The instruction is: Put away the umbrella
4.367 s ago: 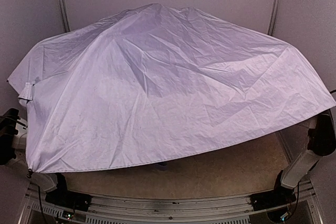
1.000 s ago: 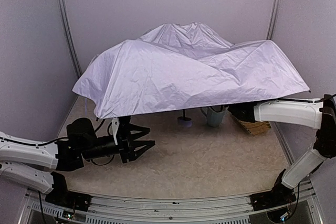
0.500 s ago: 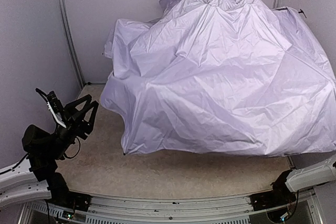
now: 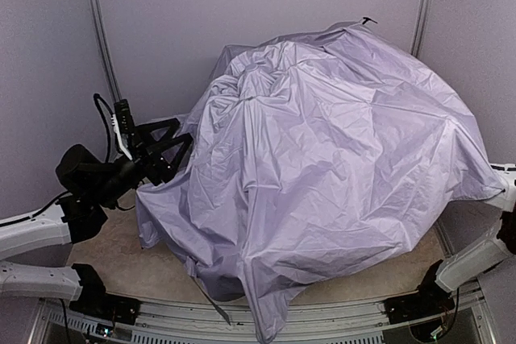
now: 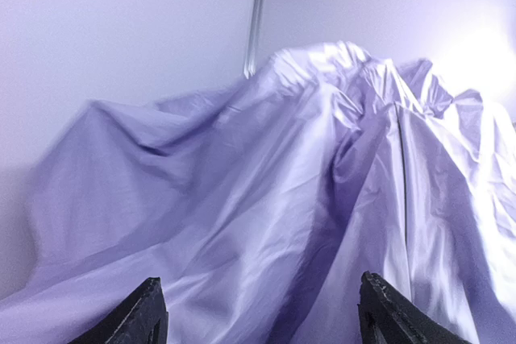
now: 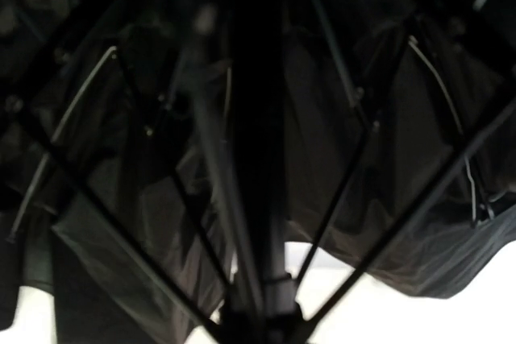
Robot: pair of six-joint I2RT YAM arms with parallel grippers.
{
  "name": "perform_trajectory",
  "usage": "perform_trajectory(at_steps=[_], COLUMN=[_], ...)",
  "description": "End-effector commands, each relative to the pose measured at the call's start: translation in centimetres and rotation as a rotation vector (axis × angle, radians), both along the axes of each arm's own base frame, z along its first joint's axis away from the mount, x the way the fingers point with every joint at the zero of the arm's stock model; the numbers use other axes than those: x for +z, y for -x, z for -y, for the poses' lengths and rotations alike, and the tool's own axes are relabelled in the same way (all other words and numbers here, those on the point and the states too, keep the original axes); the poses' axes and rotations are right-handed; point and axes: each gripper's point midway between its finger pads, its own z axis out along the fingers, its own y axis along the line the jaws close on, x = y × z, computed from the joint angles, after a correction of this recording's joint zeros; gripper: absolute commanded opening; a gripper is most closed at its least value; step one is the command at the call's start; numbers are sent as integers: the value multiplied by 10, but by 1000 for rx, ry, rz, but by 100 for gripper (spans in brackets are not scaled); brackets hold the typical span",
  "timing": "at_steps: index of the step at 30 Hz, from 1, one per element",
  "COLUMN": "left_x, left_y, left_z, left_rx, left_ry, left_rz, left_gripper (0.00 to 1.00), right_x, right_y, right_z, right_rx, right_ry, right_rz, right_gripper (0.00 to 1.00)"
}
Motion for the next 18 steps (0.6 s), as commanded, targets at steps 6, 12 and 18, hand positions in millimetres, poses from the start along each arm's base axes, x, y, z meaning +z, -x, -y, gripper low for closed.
perform_trajectory(at_steps=[6,12,18], left_x=[-14,-16,-23], left_y=[30,25,23], left_z=[58,62,59], left_rx=[-121,-115,-108], left_ry=[-158,-161,-166], left_rz=[124,102,76], left_gripper=[90,88,65], right_x=[-43,-87,-112], right_y=[47,74,77], right_z=[-85,-126,-141], right_rx=[273,419,429], right_ry=[65,137,187], right_rz=[-27,-45,-65], right_gripper=[0,0,11])
